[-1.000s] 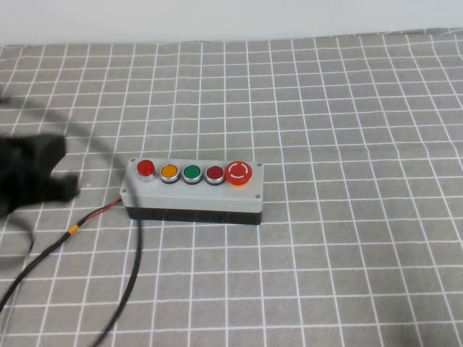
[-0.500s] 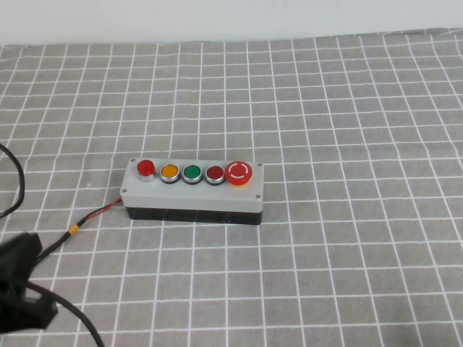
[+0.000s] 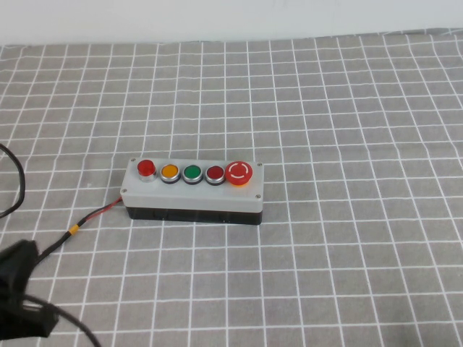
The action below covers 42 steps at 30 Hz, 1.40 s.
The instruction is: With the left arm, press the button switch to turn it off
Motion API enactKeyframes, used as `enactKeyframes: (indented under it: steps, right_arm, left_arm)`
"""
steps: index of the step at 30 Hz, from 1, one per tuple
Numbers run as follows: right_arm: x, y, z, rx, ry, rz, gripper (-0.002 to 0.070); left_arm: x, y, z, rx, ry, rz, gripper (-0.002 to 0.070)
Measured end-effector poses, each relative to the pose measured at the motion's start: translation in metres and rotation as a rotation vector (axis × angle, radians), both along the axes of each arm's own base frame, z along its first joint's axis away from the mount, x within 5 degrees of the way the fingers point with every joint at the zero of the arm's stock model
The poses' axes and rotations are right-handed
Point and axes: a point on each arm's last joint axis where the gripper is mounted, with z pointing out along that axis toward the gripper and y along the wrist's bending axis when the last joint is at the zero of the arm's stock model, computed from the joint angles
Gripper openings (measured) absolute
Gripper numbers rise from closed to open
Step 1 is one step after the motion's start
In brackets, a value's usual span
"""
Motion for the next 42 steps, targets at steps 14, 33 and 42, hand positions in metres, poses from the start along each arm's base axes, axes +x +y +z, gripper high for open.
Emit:
enactKeyframes:
  steps: [14,33,42]
  right_arm:
    - [0.000,0.000,0.000,0.000,0.000,0.000,-0.0017]
    - [0.000,0.000,0.000,0.000,0.000,0.000,-0.0017]
    - [0.000,0.000,0.000,0.000,0.000,0.000,-0.0017]
  left_arm:
    - [-0.045,0.020,-0.029,0.060,-0.420,0.115,-0.0003]
    - [-0.055,0.019,-0.068,0.092,-0.010,0.098,-0.0003]
    - [-0.055,0.019,-0.068,0.099,-0.009,0.100,-0.0003]
